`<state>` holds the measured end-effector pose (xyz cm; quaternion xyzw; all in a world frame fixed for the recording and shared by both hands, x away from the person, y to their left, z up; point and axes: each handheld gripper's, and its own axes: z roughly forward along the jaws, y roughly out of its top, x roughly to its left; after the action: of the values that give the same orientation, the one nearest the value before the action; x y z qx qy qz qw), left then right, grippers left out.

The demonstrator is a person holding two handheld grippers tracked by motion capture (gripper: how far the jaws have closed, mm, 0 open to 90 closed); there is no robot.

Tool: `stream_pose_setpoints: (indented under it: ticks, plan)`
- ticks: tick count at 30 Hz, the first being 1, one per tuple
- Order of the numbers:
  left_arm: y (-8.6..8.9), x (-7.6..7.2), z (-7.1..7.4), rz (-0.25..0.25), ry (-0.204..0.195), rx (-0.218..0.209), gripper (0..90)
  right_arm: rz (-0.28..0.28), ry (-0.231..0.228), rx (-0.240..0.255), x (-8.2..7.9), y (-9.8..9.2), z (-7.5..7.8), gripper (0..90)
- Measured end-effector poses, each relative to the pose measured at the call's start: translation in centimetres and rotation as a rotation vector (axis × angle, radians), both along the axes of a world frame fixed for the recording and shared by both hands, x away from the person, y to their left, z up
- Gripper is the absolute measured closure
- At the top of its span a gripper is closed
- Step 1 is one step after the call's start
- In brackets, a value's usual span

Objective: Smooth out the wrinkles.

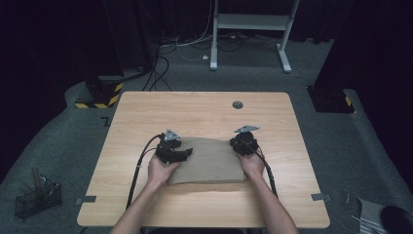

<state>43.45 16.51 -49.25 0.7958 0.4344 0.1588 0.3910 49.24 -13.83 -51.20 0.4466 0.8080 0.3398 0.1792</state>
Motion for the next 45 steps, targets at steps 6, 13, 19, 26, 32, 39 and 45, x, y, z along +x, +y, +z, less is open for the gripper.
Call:
stream_pose_setpoints:
  ticks: [6,13,19,26,32,39,45]
  plan:
    - [0.2,-1.0,0.5,-0.008,-0.022,0.042,37.8,-0.059,-0.039,-0.039,-0.6,-1.3,1.0,81.4]
    - [-0.2,-3.6,1.9,-0.054,-0.078,0.01,34.6,0.089,-0.142,0.071,-5.4,-0.5,4.0,67.5]
    - [0.3,-4.8,0.3,-0.052,-0.042,0.039,32.5,0.153,-0.082,0.081,-7.4,0.3,2.5,58.1]
    - [2.0,-5.9,-0.9,-0.029,-0.01,0.005,32.4,0.104,-0.043,0.069,-8.9,-2.1,0.3,55.4]
    - [2.3,-8.0,0.2,0.013,-0.083,-0.052,32.9,0.078,-0.105,0.087,-10.9,-3.3,1.1,54.9]
    - [0.3,-9.1,-0.2,0.0,-0.09,0.024,31.7,0.159,-0.129,0.08,-12.9,-1.3,1.1,50.8]
    - [0.8,-10.0,-2.0,0.022,-0.053,0.022,33.6,0.14,-0.099,0.065,-13.9,-1.9,-0.2,47.9]
